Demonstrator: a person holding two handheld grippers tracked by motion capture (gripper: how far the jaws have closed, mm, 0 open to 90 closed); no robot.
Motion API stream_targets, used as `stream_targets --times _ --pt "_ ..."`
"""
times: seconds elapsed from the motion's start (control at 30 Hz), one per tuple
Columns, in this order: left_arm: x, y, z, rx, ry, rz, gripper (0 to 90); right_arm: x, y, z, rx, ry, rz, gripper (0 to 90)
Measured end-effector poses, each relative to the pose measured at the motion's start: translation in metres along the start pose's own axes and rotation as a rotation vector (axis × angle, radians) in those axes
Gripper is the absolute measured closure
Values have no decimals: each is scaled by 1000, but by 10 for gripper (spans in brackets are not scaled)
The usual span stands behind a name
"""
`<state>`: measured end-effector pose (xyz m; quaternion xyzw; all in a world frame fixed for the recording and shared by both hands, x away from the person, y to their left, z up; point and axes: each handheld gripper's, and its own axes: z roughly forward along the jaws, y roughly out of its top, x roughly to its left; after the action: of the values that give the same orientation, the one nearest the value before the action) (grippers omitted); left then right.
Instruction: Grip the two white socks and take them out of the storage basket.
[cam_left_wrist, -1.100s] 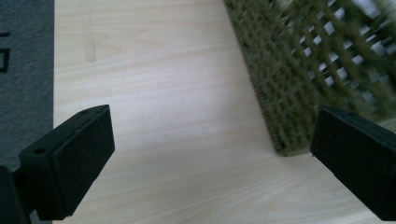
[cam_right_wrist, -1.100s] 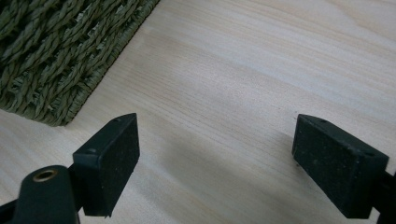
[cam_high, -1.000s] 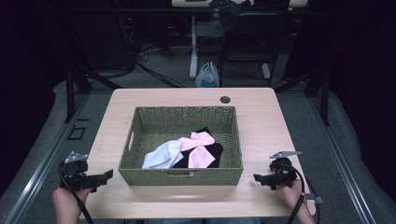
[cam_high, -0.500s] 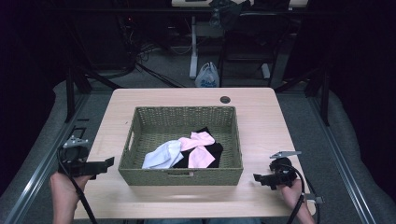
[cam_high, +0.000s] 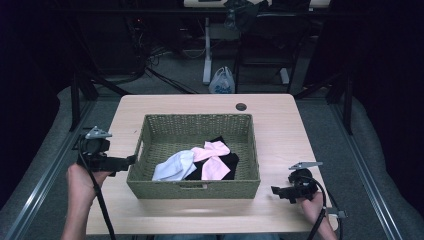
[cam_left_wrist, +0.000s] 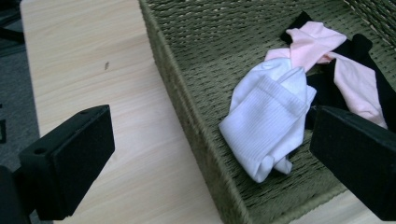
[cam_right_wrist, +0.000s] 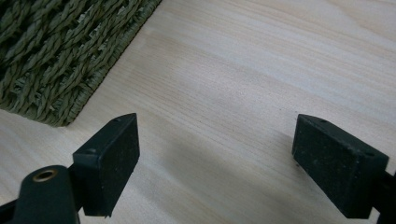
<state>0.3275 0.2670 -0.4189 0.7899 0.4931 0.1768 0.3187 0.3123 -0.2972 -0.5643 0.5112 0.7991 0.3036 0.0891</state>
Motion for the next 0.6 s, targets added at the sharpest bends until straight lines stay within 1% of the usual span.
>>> stream_targets --times 0.1,0.2,0.23,0.4,0.47,0.6 --pt "-4 7 7 8 -14 15 1 0 0 0 -1 2 1 147" --pt "-7 14 14 19 -43 29 1 0 0 0 -3 6 1 147" --pt "-9 17 17 25 -52 35 0 0 0 0 -3 1 1 147" --pt "-16 26 29 51 -76 56 0 0 0 0 -4 6 2 147" --pt "-19 30 34 60 -86 69 0 0 0 0 -4 -2 0 147" --pt "-25 36 43 77 -101 82 1 0 0 0 -5 5 1 147"
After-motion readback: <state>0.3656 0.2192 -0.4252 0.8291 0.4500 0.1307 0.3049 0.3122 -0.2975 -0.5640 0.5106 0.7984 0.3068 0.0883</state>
